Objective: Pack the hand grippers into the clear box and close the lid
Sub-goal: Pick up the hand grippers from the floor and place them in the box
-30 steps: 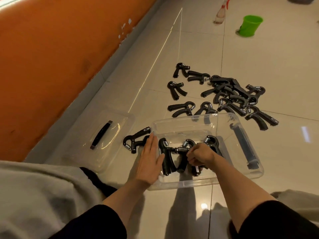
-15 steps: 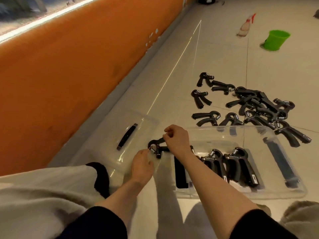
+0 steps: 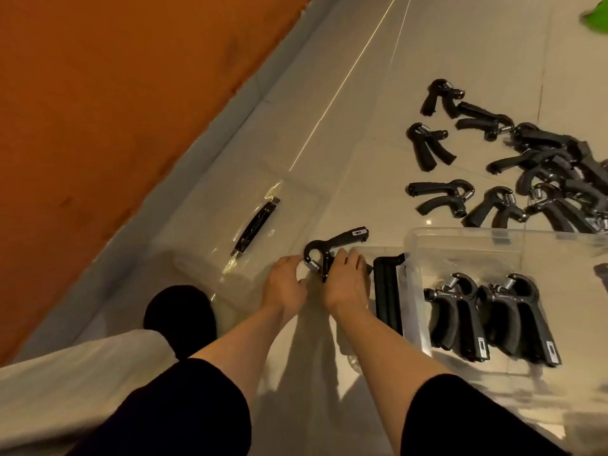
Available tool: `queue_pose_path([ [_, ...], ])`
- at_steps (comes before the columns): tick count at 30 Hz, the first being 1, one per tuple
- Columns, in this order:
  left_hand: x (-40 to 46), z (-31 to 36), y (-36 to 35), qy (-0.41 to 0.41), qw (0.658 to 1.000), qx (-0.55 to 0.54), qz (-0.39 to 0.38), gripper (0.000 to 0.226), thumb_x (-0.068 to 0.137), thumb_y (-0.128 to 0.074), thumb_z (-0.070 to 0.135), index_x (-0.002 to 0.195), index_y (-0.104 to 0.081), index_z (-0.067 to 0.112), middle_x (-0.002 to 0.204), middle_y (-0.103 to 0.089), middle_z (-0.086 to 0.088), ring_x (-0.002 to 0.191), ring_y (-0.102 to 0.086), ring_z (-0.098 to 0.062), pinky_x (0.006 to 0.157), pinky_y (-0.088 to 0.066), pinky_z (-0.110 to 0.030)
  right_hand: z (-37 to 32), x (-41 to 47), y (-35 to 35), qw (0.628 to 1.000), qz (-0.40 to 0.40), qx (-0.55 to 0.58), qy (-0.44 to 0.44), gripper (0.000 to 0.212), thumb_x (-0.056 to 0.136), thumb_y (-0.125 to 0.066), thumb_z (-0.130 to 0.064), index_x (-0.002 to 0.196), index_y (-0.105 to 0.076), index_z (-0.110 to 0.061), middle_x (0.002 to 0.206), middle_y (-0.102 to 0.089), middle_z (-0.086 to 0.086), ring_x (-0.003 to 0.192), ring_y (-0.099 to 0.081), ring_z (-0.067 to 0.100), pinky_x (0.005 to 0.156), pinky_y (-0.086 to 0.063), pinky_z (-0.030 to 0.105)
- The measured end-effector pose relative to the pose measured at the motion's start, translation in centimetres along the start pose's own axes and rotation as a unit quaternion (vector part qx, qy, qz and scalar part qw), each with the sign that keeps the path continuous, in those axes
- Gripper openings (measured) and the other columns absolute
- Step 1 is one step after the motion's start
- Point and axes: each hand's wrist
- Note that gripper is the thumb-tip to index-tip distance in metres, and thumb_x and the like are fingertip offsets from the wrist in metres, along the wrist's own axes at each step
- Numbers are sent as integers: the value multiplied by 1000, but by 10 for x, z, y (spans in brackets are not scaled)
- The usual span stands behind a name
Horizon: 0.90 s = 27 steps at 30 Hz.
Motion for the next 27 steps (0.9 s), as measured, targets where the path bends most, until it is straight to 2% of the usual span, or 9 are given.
queue_pose_path([
  [4,12,-10,-3,18,999,-16,-33,52,91,-51,3,141,-39,12,146,-40,-5,134,-39,-20,111,-31,-28,4,15,-16,998,-16,-54,-35,64,91,-50,-11,146,-18,-5,155,-17,13,143,-14,30,111,-25,40],
  [8,19,-14,-8,53,997,-45,-33,51,90,-53,3,139,-42,11,142,-44,-8,129,-45,-22,109,-38,-36,7,20,-21,992,-29,-119,-23,43,87,-51,-13,129,-42,-5,129,-45,14,120,-43,27,93,-40,33],
  [13,18,-18,-7,96,992,-82,-22,44,90,-57,6,134,-48,6,129,-56,-10,116,-55,-22,100,-45,-30,9,12,-23,995,-62,-74,-31,35,90,-50,-10,125,-46,-7,123,-50,13,118,-46,29,89,-45,34],
  [15,15,-18,-5,108,988,-109,3,33,90,-60,14,122,-56,6,114,-63,-9,104,-59,-21,89,-47,-28,7,7,-18,998,-51,-29,-26,30,91,-51,-9,121,-49,-8,122,-52,11,116,-49,29,89,-45,35],
  [17,12,-14,-1,123,971,-204,16,15,91,-60,18,104,-61,10,101,-66,-6,91,-60,-19,81,-48,-29,0,1,-10,1000,-14,12,3,27,90,-50,-9,117,-51,-7,120,-53,12,113,-50,30,88,-45,37],
  [18,11,-11,2,131,955,-264,16,13,91,-59,18,101,-61,11,101,-69,-8,90,-63,-19,82,-51,-31,-6,-1,-5,1000,6,18,20,27,91,-49,-9,117,-51,-7,119,-54,12,112,-51,29,86,-45,37],
  [21,7,2,14,129,913,-385,32,15,93,-57,13,105,-64,10,100,-71,-12,96,-68,-23,88,-55,-34,-20,-9,10,995,52,51,65,27,90,-52,-12,117,-53,-8,116,-57,10,108,-53,26,82,-46,35],
  [24,-3,19,31,101,886,-448,61,18,94,-54,7,109,-62,2,97,-70,-13,90,-70,-21,79,-57,-26,-31,-18,29,989,81,90,89,20,90,-56,-15,110,-57,-11,109,-61,8,101,-58,25,77,-45,33],
  [27,-16,32,50,54,882,-461,82,15,95,-52,5,106,-61,2,85,-67,-9,77,-66,-14,64,-56,-15,-36,-30,53,977,106,133,127,21,90,-59,-23,105,-60,-10,103,-64,7,96,-60,25,77,-47,34],
])
Point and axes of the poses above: each hand's wrist, its own x-axis towards the middle knuckle, its own y-axis out of the back of the hand, z = x × y
